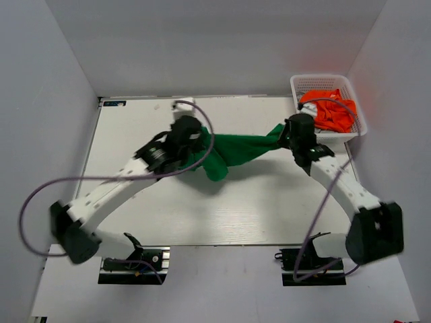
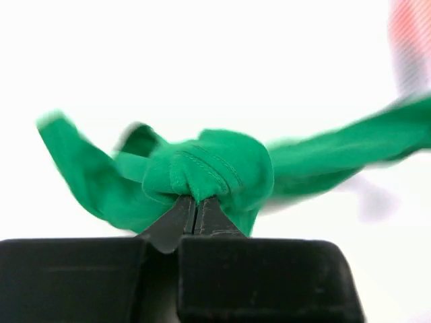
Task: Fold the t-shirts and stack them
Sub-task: Flatten out the tshirt
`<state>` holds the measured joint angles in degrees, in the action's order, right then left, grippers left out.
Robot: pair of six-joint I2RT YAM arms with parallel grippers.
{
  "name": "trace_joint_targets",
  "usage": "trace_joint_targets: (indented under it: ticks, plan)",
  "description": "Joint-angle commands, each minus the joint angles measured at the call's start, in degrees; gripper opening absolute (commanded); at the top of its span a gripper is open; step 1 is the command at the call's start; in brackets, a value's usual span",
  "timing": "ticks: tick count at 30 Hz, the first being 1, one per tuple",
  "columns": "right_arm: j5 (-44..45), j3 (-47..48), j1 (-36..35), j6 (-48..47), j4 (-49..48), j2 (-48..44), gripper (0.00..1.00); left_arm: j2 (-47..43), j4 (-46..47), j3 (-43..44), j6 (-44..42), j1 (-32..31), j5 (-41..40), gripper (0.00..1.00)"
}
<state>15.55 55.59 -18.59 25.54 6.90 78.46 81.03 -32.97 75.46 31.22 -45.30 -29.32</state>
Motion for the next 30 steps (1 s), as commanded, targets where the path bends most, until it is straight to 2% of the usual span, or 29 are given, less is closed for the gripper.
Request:
trace_joint_targets:
  ticks: [1, 5, 8, 13, 17, 21, 24, 30]
  plan:
    - [9.66, 1.01, 0.40, -1.46, -0.92, -11.52, 0.00, -12.90, 2.74, 0.12, -2.04, -0.23, -10.92, 0.00]
    - [18.09, 3.46, 0.48, -4.53, -1.01, -19.47, 0.00, -21.25, 1.42, 3.63, -4.41, 0.30, -16.64, 0.00]
    - [21.54, 6.97, 0.48, -7.78, -0.66, -23.60, 0.00, -26.27, 2.81, 5.31, -6.78, 0.30, -16.56, 0.00]
    - [22.16, 13.39, 0.31, -11.03, 1.80, -27.56, 0.00, -32.25, 4.67, 5.93, -9.77, 0.30, -10.69, 0.00]
    - [17.33, 15.24, 0.48, -11.30, 2.95, -32.73, 0.00, -35.59, 5.81, 6.45, -10.48, 0.83, 0.46, 0.00]
    - [14.25, 16.91, 0.22, -10.34, 5.23, -34.51, 0.00, -35.60, 5.03, 7.59, -10.48, 0.83, 3.21, 0.00]
    - [13.89, 17.71, 0.31, -9.99, 7.34, -34.16, 0.00, -35.60, 4.50, 7.60, -10.48, 0.83, 1.73, 0.00]
    - [15.91, 16.39, 0.40, -7.88, 9.37, -28.98, 0.00, -29.02, 3.18, 6.19, -9.34, 0.83, -10.65, 0.00]
